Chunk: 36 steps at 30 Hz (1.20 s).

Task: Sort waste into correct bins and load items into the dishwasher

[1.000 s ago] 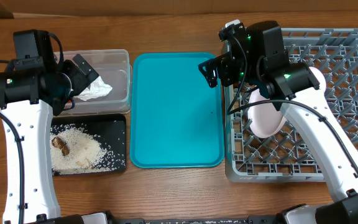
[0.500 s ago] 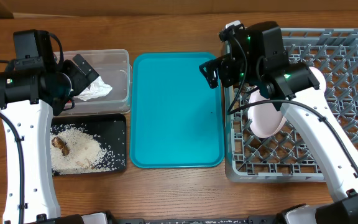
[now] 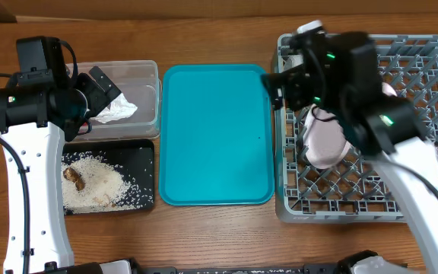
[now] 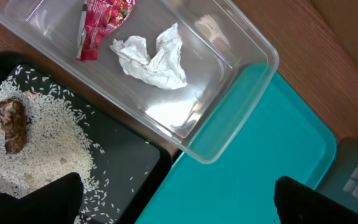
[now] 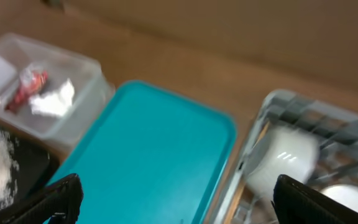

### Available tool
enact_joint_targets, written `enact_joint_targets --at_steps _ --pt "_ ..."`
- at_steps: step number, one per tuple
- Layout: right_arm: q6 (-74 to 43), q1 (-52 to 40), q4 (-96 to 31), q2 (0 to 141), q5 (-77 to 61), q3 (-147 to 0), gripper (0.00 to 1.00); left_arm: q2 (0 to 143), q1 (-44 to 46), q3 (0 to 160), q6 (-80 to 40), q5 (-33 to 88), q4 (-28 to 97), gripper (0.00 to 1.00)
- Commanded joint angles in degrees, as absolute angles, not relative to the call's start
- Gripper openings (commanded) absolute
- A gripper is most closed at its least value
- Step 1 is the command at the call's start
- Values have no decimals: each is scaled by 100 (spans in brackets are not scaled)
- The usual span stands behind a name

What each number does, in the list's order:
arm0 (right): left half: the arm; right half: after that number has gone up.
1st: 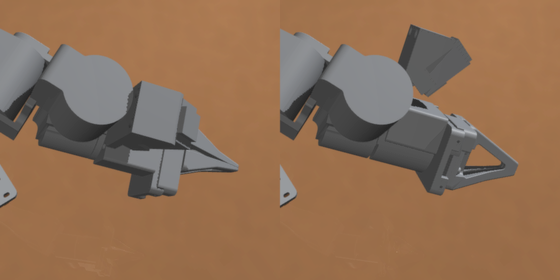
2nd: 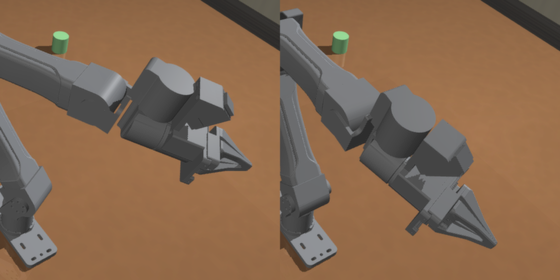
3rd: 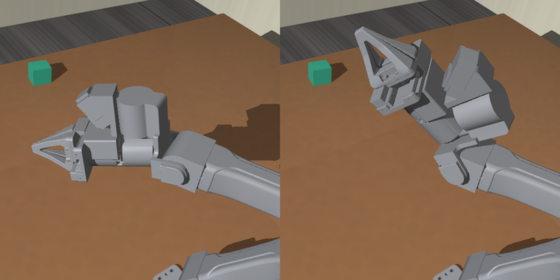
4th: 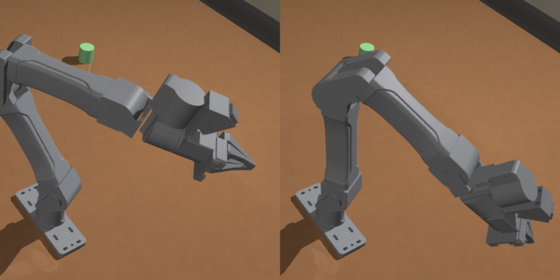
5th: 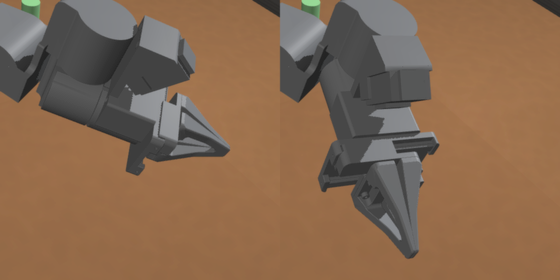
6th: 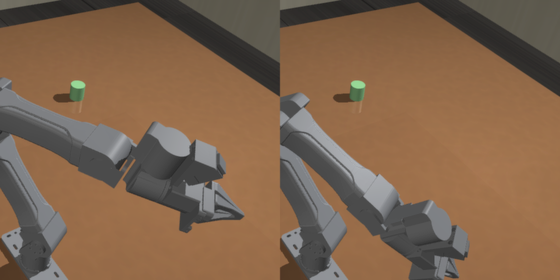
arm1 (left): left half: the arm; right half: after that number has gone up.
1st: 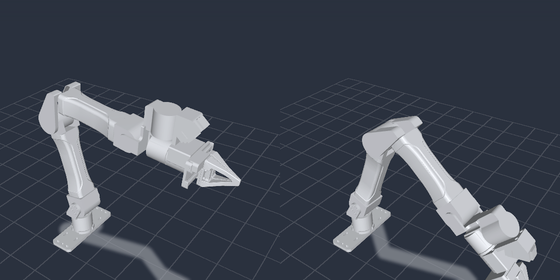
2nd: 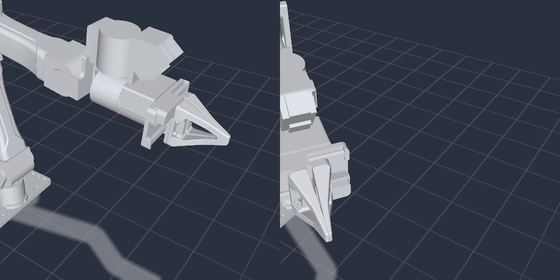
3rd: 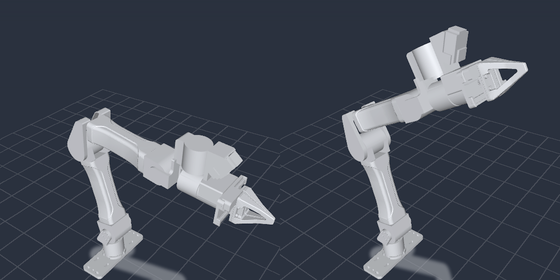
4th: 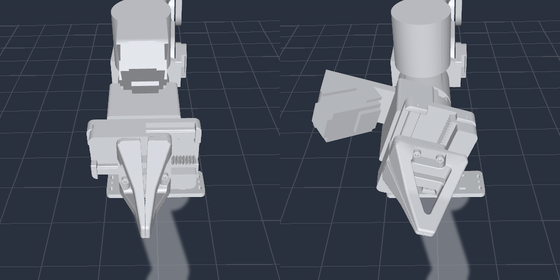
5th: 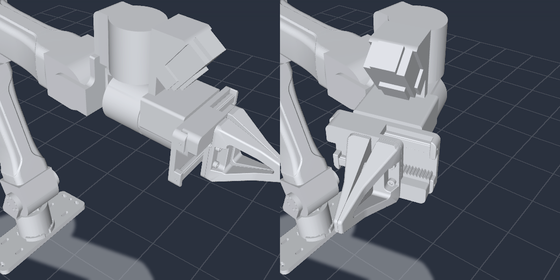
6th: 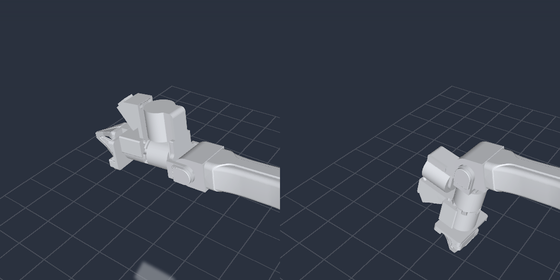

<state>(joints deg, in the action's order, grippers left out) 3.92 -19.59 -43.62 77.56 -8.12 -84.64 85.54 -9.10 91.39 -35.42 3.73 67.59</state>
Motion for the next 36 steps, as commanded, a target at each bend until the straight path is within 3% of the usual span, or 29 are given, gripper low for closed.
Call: enact_joint_targets --at_steps 1,9,19,27,36 --pt "449 -1953 -4182 6895 -449 -8545 100 8595 -926 9155 -3430 392 6746 100" --pt "449 -1756 -4119 5474 -449 -8232 100 8595 -926 9155 -3430 392 6746 100" --pt "445 -1074 -3743 3118 -454 -6062 100 8595 -926 9155 -3428 392 6746 100" --pt "423 -838 -2473 1271 -456 -3962 100 8595 -926 9155 -3430 392 6746 100" --pt "93 -764 -696 373 -515 -1957 100 8595 -926 9155 -3430 392 6746 100"
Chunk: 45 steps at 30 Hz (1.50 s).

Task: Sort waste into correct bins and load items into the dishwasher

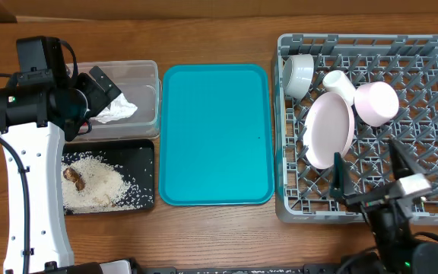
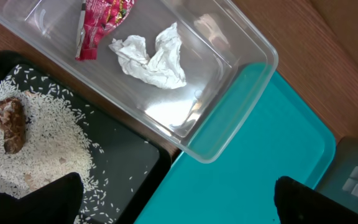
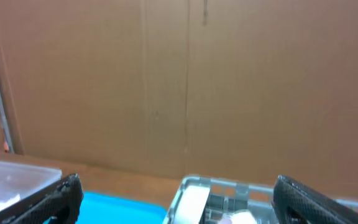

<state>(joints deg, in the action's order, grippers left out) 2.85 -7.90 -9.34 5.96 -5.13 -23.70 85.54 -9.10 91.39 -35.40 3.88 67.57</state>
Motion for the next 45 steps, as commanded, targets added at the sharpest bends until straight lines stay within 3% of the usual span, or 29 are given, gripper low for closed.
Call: enact_joint_targets --at_steps 1,9,21,45 --pt "75 -764 -585 301 -515 -1787 100 8595 -926 9155 -3428 390 6748 100" --pt "-32 -690 89 16 -517 -742 100 8595 -926 9155 -3430 392 6746 100" --pt "-27 -644 -3 16 -432 -69 100 8595 -926 9155 -3430 392 6746 100" --pt "-27 -631 -443 16 -410 -45 100 8595 -926 9155 -3428 392 6746 100"
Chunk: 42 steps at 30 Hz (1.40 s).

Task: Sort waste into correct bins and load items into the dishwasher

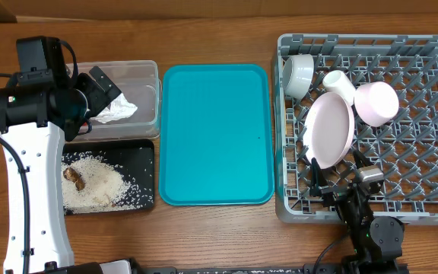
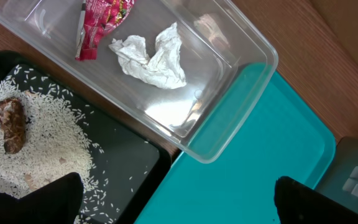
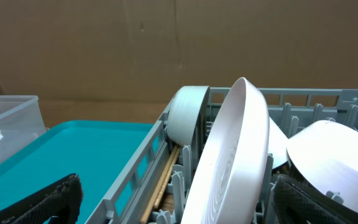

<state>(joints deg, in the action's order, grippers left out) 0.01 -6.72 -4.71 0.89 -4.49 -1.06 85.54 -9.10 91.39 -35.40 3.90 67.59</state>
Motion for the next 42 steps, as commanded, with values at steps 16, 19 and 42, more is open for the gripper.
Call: enact_joint_targets --at_steps 16,19,42 --pt "-27 -631 -443 16 -410 -45 100 8595 -926 9155 -3430 392 6748 100" --pt "-27 -631 -443 16 -410 -45 100 8595 -926 9155 -3426 388 6748 100" --pt "-27 -631 -443 16 -410 -45 100 5476 -897 7054 -3430 357 7312 100"
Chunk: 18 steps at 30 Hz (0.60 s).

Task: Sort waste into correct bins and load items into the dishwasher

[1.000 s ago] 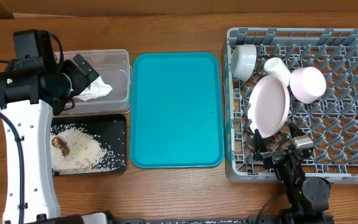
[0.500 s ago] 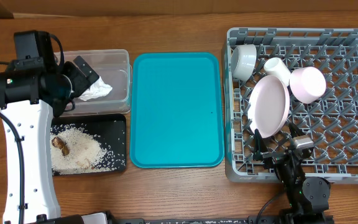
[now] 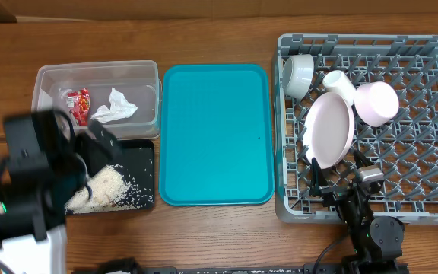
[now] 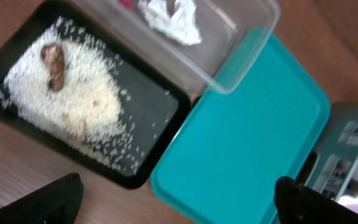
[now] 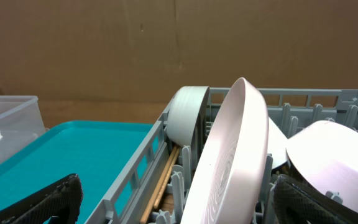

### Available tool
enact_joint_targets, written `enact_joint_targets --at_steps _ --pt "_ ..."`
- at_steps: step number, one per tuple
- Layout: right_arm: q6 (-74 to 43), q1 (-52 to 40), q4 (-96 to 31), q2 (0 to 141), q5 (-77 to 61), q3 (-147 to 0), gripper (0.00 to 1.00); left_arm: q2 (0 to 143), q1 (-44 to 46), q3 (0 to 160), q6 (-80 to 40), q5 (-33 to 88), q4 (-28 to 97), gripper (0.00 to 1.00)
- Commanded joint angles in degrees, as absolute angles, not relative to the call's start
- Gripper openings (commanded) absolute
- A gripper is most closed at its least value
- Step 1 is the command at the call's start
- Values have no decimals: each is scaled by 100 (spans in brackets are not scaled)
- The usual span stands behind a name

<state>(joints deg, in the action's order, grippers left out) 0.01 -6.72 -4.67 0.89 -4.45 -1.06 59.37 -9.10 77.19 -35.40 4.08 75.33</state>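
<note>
The grey dish rack [image 3: 432, 46] holds a white bowl [image 3: 299, 72], a cup [image 3: 339, 82], a pink bowl [image 3: 376, 103] and an upright pink plate [image 3: 329, 129]. Wooden chopsticks [image 5: 163, 174] lie inside its left wall. A clear bin [image 3: 139, 70] contains a red wrapper [image 3: 77, 104] and a crumpled tissue [image 3: 112, 105]. Rice and a brown food lump [image 4: 53, 59] lie in the black tray [image 3: 144, 156]. My left gripper [image 3: 97, 148] is open and empty over that tray's left part. At the rack's front edge, my right gripper [image 3: 341, 179] is open and empty too.
A bare teal tray [image 3: 217, 133] lies between the bins and the rack on the wooden table [image 3: 219, 38]. A brown cardboard wall [image 5: 166, 43] stands behind the table. The left arm's body covers the left half of the black tray in the overhead view.
My left arm has moved from over the clear bin toward the table's front and now hangs over the black tray, its camera farther back. The right arm has not moved.
My right gripper was open over the rack's left side while the left hung open over the clear bin. The right one then stood at the rack's front facing the wall, then sat low at that edge. The left arm has only now shifted.
</note>
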Motion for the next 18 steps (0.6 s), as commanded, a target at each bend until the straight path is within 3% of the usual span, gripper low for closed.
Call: enact_joint_targets --at_steps 1,18 --pt "-27 -628 -443 16 -410 -45 100 5216 -897 6733 -3430 292 7072 100" --pt "-27 -631 -443 16 -410 -45 100 2167 -897 2368 -3428 720 2147 100"
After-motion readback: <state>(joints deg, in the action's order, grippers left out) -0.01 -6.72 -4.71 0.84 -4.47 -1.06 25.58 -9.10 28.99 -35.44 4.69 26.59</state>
